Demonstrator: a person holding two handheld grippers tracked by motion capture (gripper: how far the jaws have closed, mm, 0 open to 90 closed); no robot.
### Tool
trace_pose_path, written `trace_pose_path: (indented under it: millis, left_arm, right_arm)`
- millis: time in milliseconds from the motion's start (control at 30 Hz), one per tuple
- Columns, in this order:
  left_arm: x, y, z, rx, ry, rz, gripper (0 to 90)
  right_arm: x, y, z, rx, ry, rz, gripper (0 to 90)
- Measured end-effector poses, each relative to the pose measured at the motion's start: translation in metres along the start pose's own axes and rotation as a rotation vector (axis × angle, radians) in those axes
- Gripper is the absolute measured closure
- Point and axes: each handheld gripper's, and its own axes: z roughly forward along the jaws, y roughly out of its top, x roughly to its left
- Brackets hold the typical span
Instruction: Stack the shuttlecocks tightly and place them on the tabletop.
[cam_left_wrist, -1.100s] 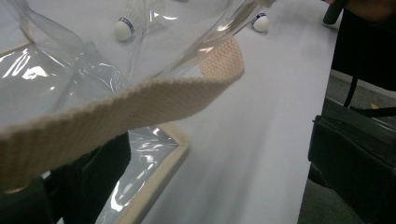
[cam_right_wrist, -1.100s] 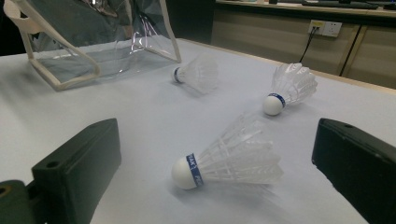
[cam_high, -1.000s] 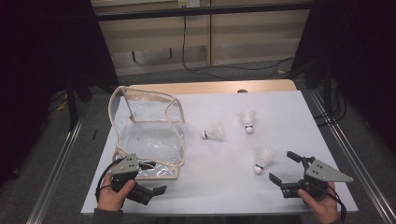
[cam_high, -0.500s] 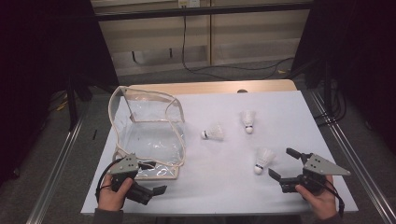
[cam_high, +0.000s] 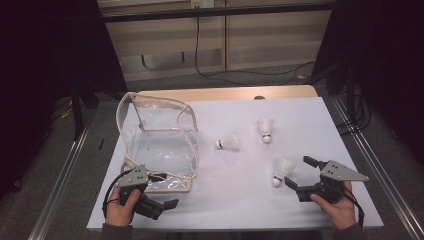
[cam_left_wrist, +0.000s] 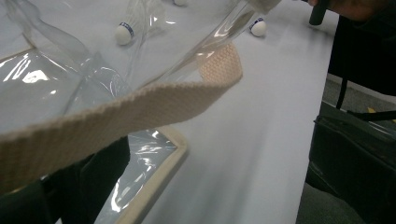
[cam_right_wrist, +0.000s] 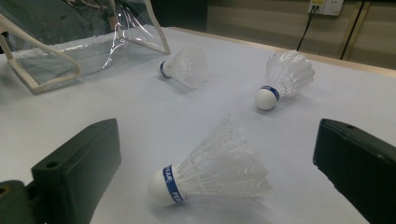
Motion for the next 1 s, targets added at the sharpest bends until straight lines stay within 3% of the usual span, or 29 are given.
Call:
trace_pose_path:
  millis: [400, 1000]
  left_arm:
    - [-0.001, 0.000, 0.000, 0.002, 0.008, -0.003, 5.2]
    - [0.000, 0.000, -0.001, 0.018, 0.016, 0.000, 5.1]
  right_arm:
    - [-0.004, 0.003, 0.009, 0.026, 0.050, 0.021, 1.3]
    - [-0.008, 0.002, 0.016, 0.060, 0.057, 0.033, 5.1]
